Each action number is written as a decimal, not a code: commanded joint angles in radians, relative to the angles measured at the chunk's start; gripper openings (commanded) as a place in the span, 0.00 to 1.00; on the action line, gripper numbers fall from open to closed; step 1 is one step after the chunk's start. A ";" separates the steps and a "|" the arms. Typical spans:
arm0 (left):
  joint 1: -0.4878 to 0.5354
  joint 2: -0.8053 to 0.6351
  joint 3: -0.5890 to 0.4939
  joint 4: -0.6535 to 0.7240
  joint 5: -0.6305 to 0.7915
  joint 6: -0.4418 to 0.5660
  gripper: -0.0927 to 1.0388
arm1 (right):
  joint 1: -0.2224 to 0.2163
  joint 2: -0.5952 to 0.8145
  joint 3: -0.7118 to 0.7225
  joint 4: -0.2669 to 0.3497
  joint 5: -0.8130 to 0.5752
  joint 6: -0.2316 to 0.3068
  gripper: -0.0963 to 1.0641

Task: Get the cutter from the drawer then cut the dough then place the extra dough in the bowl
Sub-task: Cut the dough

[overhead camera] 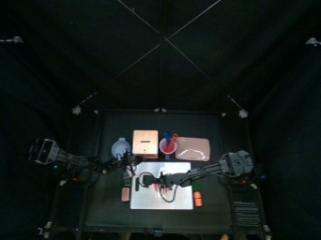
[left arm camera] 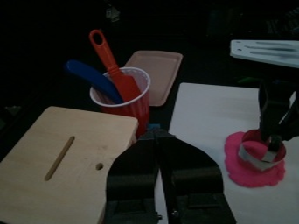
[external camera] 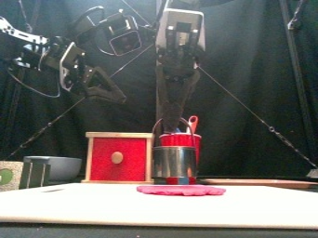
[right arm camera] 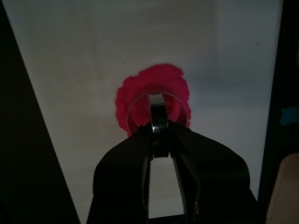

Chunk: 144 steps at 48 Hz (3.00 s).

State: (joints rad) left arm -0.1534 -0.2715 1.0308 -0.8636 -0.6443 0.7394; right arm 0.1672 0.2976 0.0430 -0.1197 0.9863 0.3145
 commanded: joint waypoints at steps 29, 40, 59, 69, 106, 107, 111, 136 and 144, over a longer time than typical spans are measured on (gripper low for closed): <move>0.000 -0.009 -0.011 -0.012 -0.009 0.000 0.38 | -0.015 -0.014 0.012 0.018 -0.006 0.000 0.58; 0.000 -0.009 -0.011 -0.014 -0.009 0.000 0.38 | -0.017 -0.008 0.005 0.021 -0.011 0.000 0.58; -0.002 -0.009 -0.011 -0.017 -0.009 0.000 0.38 | -0.017 0.000 0.008 0.018 -0.011 0.003 0.58; -0.005 -0.009 -0.011 -0.018 -0.009 0.000 0.38 | -0.017 -0.003 -0.002 0.017 -0.011 0.011 0.62; -0.032 -0.002 -0.046 0.006 -0.008 0.003 0.39 | -0.020 -0.084 0.003 -0.084 -0.107 0.064 0.79; -0.032 -0.002 -0.048 0.011 -0.008 0.002 0.39 | -0.021 -0.095 0.011 -0.087 -0.129 0.071 0.79; -0.035 0.003 -0.058 0.021 -0.006 0.000 0.39 | -0.021 -0.150 0.063 -0.091 -0.224 0.092 0.79; -0.040 0.101 -0.103 0.061 -0.009 0.002 0.39 | -0.023 -0.505 0.607 -0.264 -0.824 0.198 0.79; -0.055 0.135 -0.170 0.063 -0.008 0.003 0.40 | -0.054 -0.545 0.716 -0.341 -0.931 0.196 0.79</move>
State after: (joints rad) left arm -0.2025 -0.1411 0.9097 -0.8053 -0.6443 0.7409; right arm 0.1350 -0.2102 0.7302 -0.4357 0.0874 0.5077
